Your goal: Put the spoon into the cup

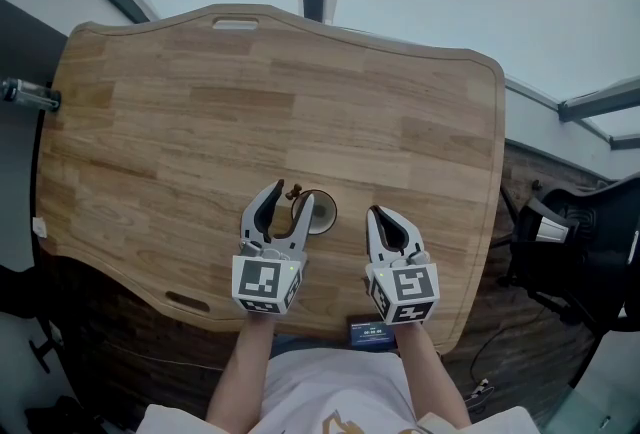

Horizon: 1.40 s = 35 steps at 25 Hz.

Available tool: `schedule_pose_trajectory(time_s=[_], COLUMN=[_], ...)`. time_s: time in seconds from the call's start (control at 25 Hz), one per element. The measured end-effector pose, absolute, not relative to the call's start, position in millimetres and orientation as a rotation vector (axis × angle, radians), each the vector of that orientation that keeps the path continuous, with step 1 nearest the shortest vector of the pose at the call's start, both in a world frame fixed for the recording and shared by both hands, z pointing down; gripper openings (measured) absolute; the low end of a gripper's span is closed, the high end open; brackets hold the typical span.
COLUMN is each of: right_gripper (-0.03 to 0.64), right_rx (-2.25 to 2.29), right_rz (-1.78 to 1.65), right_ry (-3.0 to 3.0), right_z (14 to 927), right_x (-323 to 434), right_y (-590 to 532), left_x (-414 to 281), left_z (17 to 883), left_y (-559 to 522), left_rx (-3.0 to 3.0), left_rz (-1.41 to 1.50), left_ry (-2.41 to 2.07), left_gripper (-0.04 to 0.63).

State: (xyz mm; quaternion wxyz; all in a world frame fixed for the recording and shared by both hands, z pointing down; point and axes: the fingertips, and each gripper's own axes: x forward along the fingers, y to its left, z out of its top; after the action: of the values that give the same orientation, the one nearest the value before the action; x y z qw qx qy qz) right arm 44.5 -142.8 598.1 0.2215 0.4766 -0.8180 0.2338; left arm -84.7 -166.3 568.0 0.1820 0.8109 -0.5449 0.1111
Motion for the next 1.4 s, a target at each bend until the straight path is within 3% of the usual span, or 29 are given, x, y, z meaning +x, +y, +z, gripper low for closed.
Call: schedule_pose_trajectory(time_s=[0.28,0.64,0.76,0.92,1.24,1.4], right_gripper=[0.032,0.032,0.032,0.034,0.034,0.034], right_rx=[1.334,1.369,1.389,1.397,1.466,1.537], right_rz=[0.642,0.621,0.612,0.591,0.521,0.506], right_ry=[-2.258,-2.262,-2.256,-2.245,-2.240,-2.287], right_z=[595,583,579,577,558,540], right_x=[50,56,60,60,68,73], right_y=[-140,-138,-137,-135,-140,-145], left_x=[-78,-86,-88,-87,-78,-68], left_z=[564,536,523,520,522,517], left_y=[-163,-157,-153,-149,-150,-144], left_rx=[2.304,2.339,2.359,2.361,2.356,2.318], left_rz=[0.304,0.254,0.227,0.238,0.306,0.182], left_ry=[-1.533,-1.634,-1.669,-1.629,-1.564,-1.427], left_gripper=[0.216,0.217,0.175,0.032,0.016,0.012])
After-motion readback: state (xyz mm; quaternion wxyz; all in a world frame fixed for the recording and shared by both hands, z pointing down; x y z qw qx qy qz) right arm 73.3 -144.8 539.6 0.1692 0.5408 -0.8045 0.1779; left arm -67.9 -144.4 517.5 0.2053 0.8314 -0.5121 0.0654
